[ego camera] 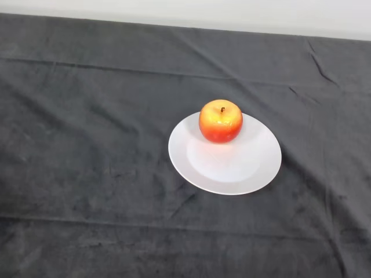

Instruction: Move the apple to the plate

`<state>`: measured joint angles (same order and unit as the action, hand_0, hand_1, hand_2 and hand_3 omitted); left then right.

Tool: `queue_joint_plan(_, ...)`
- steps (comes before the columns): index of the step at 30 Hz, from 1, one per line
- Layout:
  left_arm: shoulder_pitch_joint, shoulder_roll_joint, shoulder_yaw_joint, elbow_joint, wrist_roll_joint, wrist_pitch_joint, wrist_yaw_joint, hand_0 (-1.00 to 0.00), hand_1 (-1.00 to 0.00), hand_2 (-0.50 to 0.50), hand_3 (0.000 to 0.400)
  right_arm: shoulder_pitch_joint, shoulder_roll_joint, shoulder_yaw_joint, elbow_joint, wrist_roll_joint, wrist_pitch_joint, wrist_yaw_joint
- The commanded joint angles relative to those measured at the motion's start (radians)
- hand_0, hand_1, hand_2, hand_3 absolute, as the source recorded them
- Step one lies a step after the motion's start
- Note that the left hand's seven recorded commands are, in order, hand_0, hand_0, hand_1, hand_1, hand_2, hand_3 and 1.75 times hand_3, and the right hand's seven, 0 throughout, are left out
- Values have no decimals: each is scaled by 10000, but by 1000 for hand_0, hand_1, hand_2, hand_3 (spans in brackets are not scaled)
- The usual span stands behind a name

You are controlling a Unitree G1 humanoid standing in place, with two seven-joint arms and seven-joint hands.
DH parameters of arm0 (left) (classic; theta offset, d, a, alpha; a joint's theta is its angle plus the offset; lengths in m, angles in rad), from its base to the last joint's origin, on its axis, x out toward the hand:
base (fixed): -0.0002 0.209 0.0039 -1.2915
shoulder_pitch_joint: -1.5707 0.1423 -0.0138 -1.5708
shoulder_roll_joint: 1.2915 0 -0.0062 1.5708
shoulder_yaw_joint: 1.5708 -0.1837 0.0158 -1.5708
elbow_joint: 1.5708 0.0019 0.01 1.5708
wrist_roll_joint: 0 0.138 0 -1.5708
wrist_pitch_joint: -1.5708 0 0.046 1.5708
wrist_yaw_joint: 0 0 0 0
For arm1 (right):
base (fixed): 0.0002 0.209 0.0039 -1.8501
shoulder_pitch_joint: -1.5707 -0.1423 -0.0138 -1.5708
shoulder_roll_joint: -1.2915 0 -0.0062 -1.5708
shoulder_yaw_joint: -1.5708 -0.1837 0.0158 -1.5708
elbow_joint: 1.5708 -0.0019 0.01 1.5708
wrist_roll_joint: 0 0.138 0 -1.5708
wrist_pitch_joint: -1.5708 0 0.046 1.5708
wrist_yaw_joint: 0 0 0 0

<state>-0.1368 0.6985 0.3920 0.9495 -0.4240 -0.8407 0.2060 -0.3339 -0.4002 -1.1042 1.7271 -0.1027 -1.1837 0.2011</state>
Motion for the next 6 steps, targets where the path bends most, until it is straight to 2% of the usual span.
queue_joint_plan(1, -377, -190, 388, -34, 168, 108, -91, 0, 0, 0, 0, 1794, 1631, -50, 1152, 1, 721, -60)
queue_joint_plan(6, -417, -221, 476, -11, 240, 134, -125, 0, 0, 0, 0, 1794, 1631, -48, 1152, 3, 722, -60)
